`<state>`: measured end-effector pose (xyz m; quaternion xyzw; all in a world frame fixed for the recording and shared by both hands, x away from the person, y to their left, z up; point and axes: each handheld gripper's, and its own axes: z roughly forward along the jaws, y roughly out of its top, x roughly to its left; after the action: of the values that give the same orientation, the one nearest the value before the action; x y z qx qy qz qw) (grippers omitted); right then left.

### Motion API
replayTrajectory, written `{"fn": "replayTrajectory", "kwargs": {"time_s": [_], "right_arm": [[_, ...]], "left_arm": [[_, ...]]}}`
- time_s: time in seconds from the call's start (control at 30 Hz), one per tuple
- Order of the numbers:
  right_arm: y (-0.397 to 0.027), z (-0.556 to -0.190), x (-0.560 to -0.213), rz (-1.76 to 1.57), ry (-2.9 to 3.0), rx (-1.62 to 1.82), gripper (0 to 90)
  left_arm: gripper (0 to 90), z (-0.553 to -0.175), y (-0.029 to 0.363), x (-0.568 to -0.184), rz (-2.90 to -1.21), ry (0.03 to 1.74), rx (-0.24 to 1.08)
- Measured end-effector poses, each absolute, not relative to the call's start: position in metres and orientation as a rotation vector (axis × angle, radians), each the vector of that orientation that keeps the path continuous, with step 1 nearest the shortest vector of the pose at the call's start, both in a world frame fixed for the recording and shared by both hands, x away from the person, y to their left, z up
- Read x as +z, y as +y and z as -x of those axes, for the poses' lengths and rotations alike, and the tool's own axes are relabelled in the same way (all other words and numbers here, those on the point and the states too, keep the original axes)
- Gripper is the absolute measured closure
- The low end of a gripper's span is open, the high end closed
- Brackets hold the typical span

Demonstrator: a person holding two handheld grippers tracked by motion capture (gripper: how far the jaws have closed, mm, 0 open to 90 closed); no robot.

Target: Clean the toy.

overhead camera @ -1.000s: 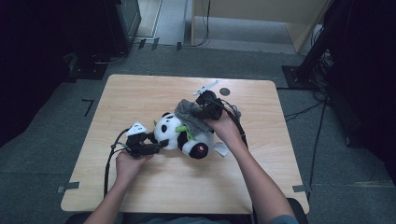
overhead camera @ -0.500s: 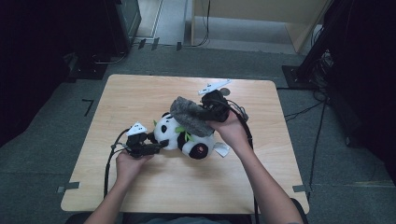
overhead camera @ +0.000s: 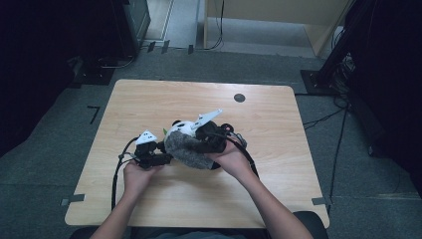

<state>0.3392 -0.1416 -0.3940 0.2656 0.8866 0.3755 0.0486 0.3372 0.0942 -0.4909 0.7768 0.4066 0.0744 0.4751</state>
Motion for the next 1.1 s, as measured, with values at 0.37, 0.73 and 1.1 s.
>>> {"fn": "replayTrajectory", "kwargs": {"time_s": [0.37, 0.73, 1.1], "right_arm": [[-0.156, -0.333, -0.408, -0.767, 2.694, 1.166, 75.8], [-0.190, -0.331, -0.411, -0.856, 2.642, 1.208, 75.2], [-0.216, -0.330, -0.411, -0.924, 2.598, 1.217, 74.5]], "left_arm": [[32.9, -0.337, 0.095, -0.492, -1.920, 0.971, 0.191], [34.1, -0.338, 0.096, -0.493, -1.921, 0.967, 0.185], [34.2, -0.338, 0.096, -0.492, -1.921, 0.960, 0.175]]}}
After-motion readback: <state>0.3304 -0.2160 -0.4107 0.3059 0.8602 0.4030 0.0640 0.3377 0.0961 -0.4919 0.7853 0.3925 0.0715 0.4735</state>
